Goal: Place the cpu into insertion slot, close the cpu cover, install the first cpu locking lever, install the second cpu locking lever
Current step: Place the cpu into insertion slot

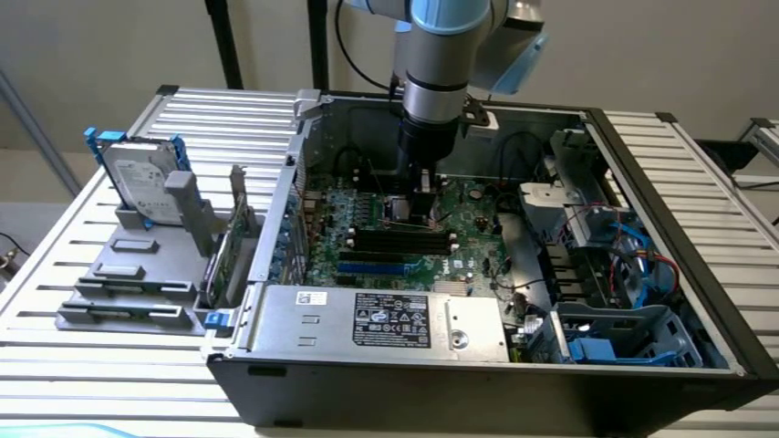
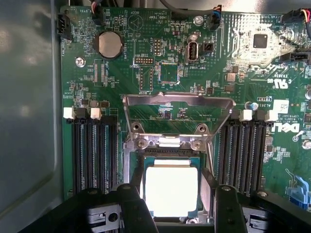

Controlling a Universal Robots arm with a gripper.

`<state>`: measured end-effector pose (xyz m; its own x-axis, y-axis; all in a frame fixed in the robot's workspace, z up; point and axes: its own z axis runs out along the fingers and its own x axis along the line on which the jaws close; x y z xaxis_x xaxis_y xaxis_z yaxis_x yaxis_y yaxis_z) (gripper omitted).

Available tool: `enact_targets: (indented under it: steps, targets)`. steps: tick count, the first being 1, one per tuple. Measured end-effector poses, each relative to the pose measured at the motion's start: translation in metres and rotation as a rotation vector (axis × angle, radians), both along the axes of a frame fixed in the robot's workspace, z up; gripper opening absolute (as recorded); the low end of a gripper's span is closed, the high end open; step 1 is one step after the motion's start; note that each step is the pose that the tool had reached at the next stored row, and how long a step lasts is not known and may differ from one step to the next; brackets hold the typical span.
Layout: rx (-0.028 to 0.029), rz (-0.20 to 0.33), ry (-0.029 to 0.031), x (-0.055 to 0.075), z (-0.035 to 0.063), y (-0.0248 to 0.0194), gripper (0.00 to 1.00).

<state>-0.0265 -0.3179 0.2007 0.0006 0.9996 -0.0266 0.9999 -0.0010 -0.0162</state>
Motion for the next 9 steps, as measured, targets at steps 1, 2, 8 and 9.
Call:
enact_targets:
  steps: [1, 2, 8, 9]
  targets:
    - [0.0000, 0.000, 0.0002, 0.0001, -0.0004, 0.0001, 0.55]
    - [-0.0001, 0.000, 0.0005, 0.0001, -0.0007, 0.0003, 0.55]
    - [0.0002, 0.000, 0.0005, 0.0007, -0.0012, 0.0007, 0.55]
    - [0.0000, 0.000, 0.0006, 0.0008, -0.0011, 0.0007, 0.55]
